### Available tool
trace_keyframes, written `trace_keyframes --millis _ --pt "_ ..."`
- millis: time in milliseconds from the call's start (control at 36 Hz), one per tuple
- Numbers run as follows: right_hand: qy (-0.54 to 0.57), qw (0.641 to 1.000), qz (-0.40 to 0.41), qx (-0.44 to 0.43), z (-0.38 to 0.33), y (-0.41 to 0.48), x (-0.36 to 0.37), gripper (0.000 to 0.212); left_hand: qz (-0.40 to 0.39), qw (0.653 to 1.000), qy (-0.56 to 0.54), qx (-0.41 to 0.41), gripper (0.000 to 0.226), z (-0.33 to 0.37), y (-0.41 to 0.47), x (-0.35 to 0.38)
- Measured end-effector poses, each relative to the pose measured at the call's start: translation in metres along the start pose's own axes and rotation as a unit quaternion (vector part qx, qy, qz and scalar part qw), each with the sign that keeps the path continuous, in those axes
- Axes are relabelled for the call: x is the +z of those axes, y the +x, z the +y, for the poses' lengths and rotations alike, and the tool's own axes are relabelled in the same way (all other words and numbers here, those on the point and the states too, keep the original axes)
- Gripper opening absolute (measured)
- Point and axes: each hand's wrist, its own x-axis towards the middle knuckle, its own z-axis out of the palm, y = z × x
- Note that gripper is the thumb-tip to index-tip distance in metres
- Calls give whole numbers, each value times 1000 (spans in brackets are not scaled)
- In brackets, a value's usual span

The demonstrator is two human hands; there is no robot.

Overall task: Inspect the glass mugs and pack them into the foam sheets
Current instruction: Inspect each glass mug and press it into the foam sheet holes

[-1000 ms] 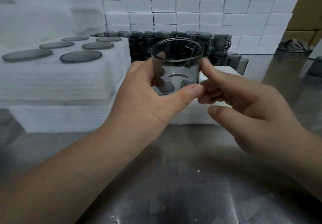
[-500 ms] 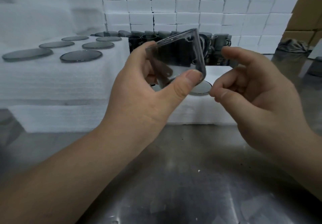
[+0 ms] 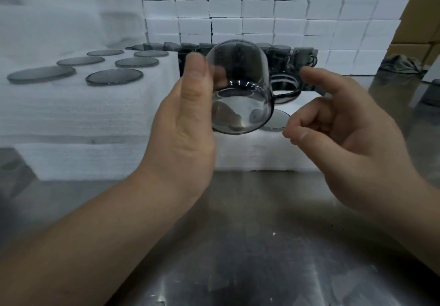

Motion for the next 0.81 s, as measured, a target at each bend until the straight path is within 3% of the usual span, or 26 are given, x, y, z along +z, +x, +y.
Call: trace_keyframes --millis 83,167,222,389,472,556,723,806 --pt "4 1000 20 -1 0 0 -1 46 -5 1000 17 -4 54 0 -1 -1" --pt "-22 998 53 -24 -2 1 -2 44 -26 996 87 1 33 5 -2 -1" --pt "-36 996 71 -43 -4 1 -3 43 -38 991 126 -8 30 6 -4 0" --pt "-96 992 7 -79 -9 -1 1 57 -15 972 233 -37 60 2 -7 1" --pt "-93 993 -22 -65 -10 -2 5 65 7 960 277 -29 81 -1 -7 3" --pt "-91 994 -26 -54 -11 -4 8 68 -4 953 304 9 59 1 -7 5" --pt "-72 997 -6 15 -8 -1 9 80 -67 928 364 36 81 2 -11 7" --pt "-67 997 18 44 -5 1 7 89 -92 918 376 83 78 2 -14 9"
